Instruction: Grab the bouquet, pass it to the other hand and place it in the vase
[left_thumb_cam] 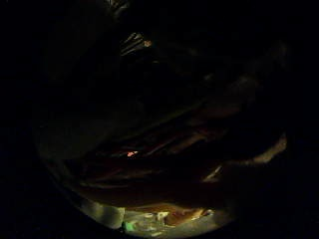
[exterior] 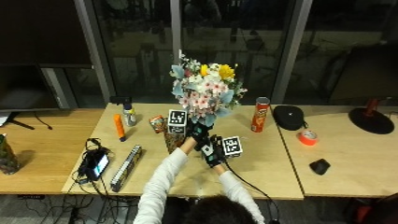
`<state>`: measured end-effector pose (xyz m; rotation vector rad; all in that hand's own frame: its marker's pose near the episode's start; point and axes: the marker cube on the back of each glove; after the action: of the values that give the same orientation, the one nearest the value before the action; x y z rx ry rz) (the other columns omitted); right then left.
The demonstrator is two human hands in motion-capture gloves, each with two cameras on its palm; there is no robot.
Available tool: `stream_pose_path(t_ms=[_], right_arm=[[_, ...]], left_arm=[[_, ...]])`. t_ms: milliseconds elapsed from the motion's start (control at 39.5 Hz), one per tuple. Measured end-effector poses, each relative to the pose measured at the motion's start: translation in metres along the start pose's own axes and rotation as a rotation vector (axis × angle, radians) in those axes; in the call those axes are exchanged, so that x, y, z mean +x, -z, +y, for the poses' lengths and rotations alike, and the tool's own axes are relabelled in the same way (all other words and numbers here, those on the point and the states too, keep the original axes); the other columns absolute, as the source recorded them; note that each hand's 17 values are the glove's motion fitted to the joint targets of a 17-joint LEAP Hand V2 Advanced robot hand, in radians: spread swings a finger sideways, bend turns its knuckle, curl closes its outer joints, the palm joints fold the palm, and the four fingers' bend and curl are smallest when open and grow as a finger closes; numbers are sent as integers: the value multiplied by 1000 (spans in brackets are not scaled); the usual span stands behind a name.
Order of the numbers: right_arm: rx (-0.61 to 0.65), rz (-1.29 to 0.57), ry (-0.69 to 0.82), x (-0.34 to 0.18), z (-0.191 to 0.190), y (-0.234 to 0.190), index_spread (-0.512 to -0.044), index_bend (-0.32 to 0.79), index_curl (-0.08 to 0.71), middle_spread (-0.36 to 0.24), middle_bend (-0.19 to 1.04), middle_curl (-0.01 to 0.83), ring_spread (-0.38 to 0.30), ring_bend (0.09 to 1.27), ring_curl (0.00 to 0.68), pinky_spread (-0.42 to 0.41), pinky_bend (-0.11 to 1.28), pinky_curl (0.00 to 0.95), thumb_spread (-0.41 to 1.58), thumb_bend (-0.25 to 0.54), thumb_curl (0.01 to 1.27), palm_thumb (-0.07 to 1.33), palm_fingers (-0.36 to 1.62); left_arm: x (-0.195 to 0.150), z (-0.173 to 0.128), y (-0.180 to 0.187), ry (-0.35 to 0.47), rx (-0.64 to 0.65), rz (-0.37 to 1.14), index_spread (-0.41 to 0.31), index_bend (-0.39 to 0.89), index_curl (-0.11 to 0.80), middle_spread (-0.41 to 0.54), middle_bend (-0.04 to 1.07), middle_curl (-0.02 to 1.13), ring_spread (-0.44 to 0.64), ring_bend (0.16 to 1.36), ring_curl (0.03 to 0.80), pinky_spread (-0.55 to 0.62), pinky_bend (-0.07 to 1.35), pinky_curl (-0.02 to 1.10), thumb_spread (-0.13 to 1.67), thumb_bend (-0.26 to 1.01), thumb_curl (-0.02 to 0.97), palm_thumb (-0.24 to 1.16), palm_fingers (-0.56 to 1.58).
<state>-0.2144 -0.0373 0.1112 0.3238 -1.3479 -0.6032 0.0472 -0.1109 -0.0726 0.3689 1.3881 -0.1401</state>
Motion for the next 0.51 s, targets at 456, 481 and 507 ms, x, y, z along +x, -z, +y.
stream_pose_path(t_ms=[456,481,507], right_arm=[[103,48,120,19,-10,36,-284,90,384,-106,456,457,-160,704,415,-107,616,414,1056,-39,423,506,760],[102,38,115,22,-9,38,-284,85,374,-105,448,453,-159,698,411,-99,609,409,1061,-36,421,502,766],[102,46,133,24,-9,40,-285,87,368,-105,441,449,-159,691,407,-93,597,401,1068,-35,417,496,772]], left_arm=[[90,-65,85,-51,176,-94,-359,423,569,-343,759,548,-372,873,491,-395,669,485,354,-29,701,896,1394],[94,-69,90,-61,196,-109,-359,424,571,-343,760,549,-370,869,490,-395,671,486,348,-29,706,896,1392],[98,-73,94,-67,215,-122,-360,425,573,-344,761,550,-370,870,491,-395,672,486,344,-28,709,898,1392]])
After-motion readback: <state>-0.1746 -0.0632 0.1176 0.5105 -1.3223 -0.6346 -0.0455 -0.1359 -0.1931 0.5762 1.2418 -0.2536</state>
